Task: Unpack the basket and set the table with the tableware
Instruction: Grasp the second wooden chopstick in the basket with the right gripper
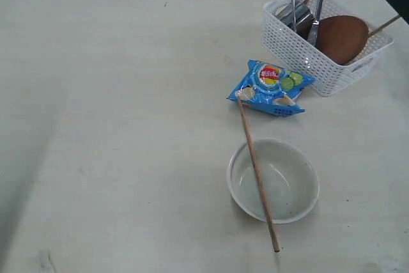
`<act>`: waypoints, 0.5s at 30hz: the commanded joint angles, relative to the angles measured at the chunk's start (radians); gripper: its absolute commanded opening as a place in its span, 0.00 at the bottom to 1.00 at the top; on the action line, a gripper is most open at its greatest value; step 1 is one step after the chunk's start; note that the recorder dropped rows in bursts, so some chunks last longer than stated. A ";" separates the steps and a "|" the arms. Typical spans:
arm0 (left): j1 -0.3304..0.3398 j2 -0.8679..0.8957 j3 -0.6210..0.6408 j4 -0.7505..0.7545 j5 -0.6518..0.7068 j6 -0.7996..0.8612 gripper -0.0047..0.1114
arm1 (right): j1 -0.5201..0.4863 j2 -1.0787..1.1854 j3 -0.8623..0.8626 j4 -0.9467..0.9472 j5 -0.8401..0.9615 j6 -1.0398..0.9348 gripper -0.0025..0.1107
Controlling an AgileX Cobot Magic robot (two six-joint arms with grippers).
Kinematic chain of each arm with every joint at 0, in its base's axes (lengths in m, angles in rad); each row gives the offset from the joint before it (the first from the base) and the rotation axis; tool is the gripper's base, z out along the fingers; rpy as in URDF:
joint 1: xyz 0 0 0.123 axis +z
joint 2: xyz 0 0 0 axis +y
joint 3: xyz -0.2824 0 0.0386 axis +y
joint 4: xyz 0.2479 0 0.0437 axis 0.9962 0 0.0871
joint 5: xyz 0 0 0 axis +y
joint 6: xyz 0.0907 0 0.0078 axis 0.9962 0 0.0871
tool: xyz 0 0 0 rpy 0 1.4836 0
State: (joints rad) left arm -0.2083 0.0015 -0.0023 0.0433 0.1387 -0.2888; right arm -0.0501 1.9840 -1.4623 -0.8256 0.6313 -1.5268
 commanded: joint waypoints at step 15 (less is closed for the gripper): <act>-0.003 -0.001 0.002 0.010 0.001 0.006 0.04 | -0.017 -0.139 -0.002 -0.122 0.075 0.069 0.02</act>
State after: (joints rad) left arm -0.2083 0.0015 -0.0023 0.0433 0.1387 -0.2888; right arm -0.0582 1.8720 -1.4623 -0.9408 0.6844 -1.4709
